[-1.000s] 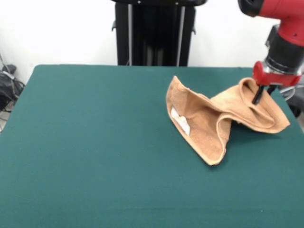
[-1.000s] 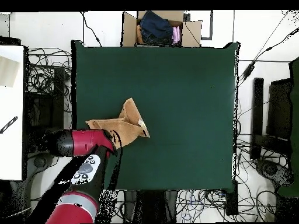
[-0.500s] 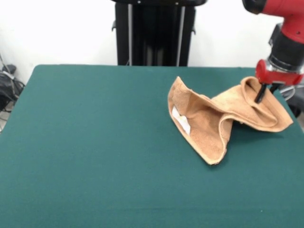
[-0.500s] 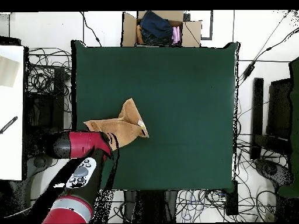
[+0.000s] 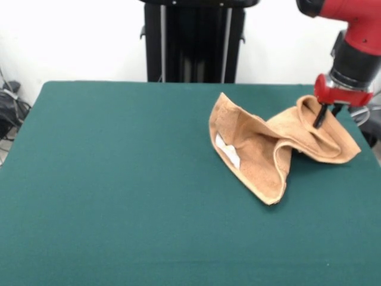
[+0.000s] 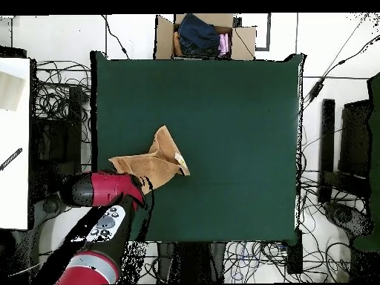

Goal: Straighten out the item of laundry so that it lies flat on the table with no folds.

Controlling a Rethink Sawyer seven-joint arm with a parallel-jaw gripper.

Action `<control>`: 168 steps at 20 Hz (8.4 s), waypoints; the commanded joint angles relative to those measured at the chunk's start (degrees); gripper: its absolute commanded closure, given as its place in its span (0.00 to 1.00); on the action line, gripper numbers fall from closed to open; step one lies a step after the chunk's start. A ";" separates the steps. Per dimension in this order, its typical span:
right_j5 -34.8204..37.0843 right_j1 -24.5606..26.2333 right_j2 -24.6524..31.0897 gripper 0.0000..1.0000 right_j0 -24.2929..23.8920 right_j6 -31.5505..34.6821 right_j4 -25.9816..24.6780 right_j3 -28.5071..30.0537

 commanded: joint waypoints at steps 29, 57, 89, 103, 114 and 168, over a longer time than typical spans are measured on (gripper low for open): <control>0.50 2.21 0.26 1.00 4.67 17.00 6.03 2.17; 11.21 -16.49 15.23 1.00 -39.82 -13.94 -16.42 7.40; 28.85 -11.15 34.75 1.00 -69.00 -27.92 -37.18 -8.45; 38.69 -8.55 37.04 1.00 -70.81 -33.64 -39.45 -18.52; 48.16 -6.14 38.57 1.00 -72.83 -40.92 -40.95 -29.02; 7.69 -11.92 19.81 1.00 -45.20 -0.54 -34.06 3.33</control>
